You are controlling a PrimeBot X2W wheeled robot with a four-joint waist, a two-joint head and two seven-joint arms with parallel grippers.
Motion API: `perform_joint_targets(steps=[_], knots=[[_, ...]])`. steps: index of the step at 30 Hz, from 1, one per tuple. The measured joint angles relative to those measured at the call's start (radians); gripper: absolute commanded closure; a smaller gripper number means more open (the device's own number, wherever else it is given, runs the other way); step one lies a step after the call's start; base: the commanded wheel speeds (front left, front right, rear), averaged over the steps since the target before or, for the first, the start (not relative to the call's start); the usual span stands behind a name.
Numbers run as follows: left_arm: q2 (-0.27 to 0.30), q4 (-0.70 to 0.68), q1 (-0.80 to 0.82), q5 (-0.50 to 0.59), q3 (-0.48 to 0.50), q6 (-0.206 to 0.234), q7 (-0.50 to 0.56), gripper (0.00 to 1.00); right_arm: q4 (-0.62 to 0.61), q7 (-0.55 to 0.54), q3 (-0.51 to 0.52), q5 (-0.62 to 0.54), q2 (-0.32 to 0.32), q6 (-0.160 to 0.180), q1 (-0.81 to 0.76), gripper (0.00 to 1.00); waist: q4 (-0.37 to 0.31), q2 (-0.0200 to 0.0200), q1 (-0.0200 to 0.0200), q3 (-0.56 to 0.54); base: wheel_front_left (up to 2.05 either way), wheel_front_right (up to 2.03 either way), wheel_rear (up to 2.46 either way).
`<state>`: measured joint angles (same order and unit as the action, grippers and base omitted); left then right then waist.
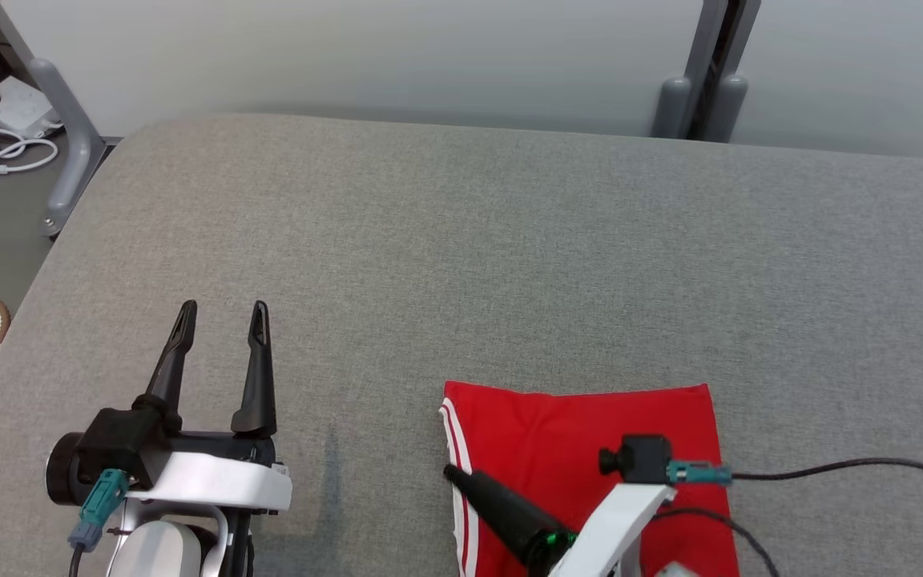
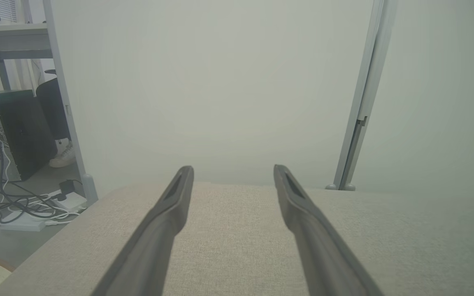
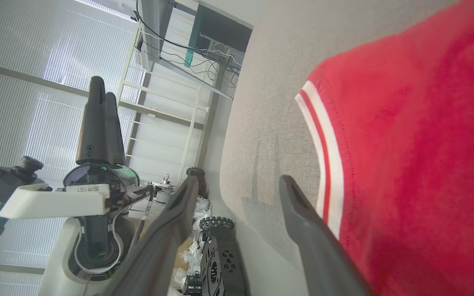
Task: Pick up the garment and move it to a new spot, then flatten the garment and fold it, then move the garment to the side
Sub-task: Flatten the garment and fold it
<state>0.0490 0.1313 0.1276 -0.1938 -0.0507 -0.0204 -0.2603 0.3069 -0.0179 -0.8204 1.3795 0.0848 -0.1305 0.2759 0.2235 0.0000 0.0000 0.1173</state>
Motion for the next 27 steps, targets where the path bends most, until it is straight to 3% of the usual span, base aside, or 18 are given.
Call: perform_joint_targets(steps=[3,9,11,14,18,21,27], knots=[[0.000,-0.001,-0.006,-0.002,-0.006,0.001,0.000,0.00,-0.033,0.032,0.007,-0.045,0.037,0.000,0.029,0.00,-0.012,0.0000,0.0000,-0.010,0.00,0.00,0.00],[0.000,-0.012,-0.026,-0.010,-0.015,0.003,0.000,0.00,-0.041,0.190,0.091,-0.248,0.201,0.000,0.099,0.00,-0.055,0.0000,0.0000,-0.034,0.00,0.00,0.00],[0.000,-0.015,-0.032,-0.010,-0.016,0.004,0.000,0.00,-0.024,0.229,0.121,-0.362,0.262,0.000,0.116,0.00,-0.072,0.0000,0.0000,-0.042,0.00,0.00,0.00],[0.000,-0.025,-0.037,-0.012,-0.019,0.006,0.000,0.00,0.028,0.263,0.177,-0.639,0.361,0.000,0.150,0.00,-0.100,0.0000,0.0000,-0.050,0.00,0.00,0.00],[-0.001,-0.027,-0.038,-0.011,-0.039,0.009,-0.001,0.00,0.047,0.275,0.352,-0.809,0.353,0.000,0.114,0.00,-0.134,0.0000,0.0000,-0.053,0.00,0.00,0.00],[0.000,-0.031,-0.043,-0.012,-0.045,0.022,-0.001,0.00,-0.019,0.278,0.493,-0.914,0.322,0.000,0.062,0.00,-0.152,0.0000,0.0000,-0.051,0.00,0.00,0.00],[0.000,-0.030,-0.054,-0.054,-0.050,0.032,-0.001,0.00,-0.159,0.280,0.693,-1.087,0.212,0.000,-0.083,0.00,-0.164,0.0000,0.0000,-0.038,0.00,0.00,0.00]])
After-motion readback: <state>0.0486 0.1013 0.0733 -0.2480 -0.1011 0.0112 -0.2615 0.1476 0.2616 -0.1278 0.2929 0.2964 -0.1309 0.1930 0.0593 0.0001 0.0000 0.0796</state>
